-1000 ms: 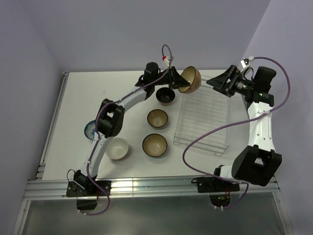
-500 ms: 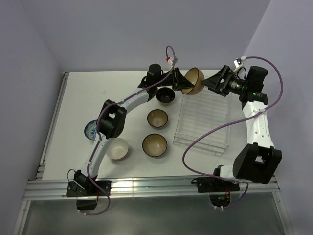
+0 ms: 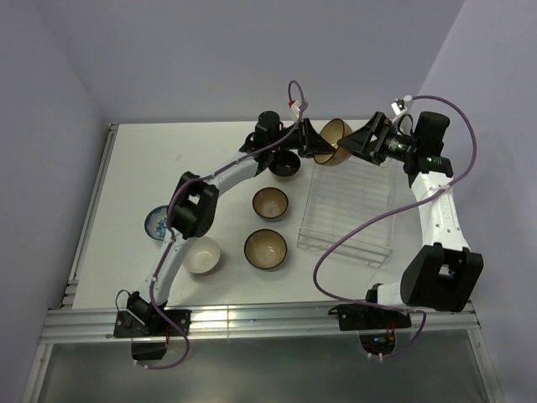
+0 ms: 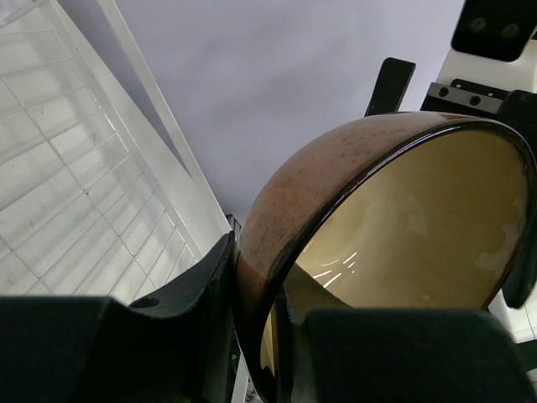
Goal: Load the bowls into the dish rack
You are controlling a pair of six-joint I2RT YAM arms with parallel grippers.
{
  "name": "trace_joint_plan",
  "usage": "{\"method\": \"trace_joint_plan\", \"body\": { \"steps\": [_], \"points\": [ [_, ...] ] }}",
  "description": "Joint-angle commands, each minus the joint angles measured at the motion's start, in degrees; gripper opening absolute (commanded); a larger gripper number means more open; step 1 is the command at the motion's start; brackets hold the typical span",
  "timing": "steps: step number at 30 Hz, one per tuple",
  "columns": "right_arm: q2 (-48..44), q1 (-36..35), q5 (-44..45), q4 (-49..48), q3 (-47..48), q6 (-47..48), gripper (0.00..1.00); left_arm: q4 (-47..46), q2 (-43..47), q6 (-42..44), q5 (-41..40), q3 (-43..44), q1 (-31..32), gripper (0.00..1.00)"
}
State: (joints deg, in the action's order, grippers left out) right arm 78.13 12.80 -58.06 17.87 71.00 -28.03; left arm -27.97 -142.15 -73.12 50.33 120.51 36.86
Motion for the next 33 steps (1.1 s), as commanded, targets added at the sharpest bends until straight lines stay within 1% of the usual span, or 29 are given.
{"method": "trace_joint_plan", "body": {
  "steps": [1, 6, 12, 15, 17, 18, 19, 21, 24, 27, 29, 33],
  "points": [
    [-0.3, -1.2, 0.1, -3.3, 0.1, -0.7, 1.00, -4.9, 3.1, -0.9, 0.7, 1.2, 0.7, 0.00],
    [-0.5, -2.2, 0.1, -3.2, -0.1, -0.1, 1.00, -4.7, 3.2, -0.6, 0.8, 1.2, 0.8, 0.00],
    [-0.1, -2.3, 1.0, -3.7, -0.2, -0.8, 0.81, -3.9, 3.4, 0.4, 0.7, 1.3, 0.9, 0.00],
    [0.4, -2.3, 2.2, -2.8, 0.0, -1.1, 0.76, -2.3, 3.5, 1.6, 0.3, 1.6, 1.0, 0.00],
    [0.9, -2.2, 2.4, -2.4, 0.1, -1.4, 0.77, -0.8, 3.7, 3.3, -0.2, 1.8, 1.1, 0.00],
    [0.9, -2.2, 2.3, -2.2, 0.2, -1.5, 0.80, -0.2, 3.7, 3.7, -0.5, 1.9, 1.2, 0.00],
    [1.1, -2.2, 2.3, -1.7, 0.5, -1.5, 0.90, 0.9, 4.0, 4.1, -0.8, 1.9, 1.4, 0.00],
    [1.0, -2.3, 2.0, -1.1, 1.0, -1.1, 0.94, 1.5, 4.1, 4.7, -1.5, 1.9, 1.5, 0.00],
    [0.6, -2.7, 1.7, -0.7, 1.4, -0.9, 0.97, 3.9, 4.0, 6.1, -2.8, 2.1, 1.5, 0.00],
    [0.4, -3.0, 1.9, -0.3, 1.4, -0.3, 0.97, 4.6, 3.9, 6.4, -3.1, 2.1, 1.5, 0.00],
    [0.3, -3.0, 2.2, -0.4, 1.2, 0.1, 0.95, 4.7, 4.0, 6.3, -3.2, 1.9, 1.5, 0.00],
    [0.6, -3.0, 3.0, 0.1, 0.9, 0.5, 0.85, 5.9, 4.2, 7.6, -3.6, 2.3, 1.5, 0.00]
  ]
}}
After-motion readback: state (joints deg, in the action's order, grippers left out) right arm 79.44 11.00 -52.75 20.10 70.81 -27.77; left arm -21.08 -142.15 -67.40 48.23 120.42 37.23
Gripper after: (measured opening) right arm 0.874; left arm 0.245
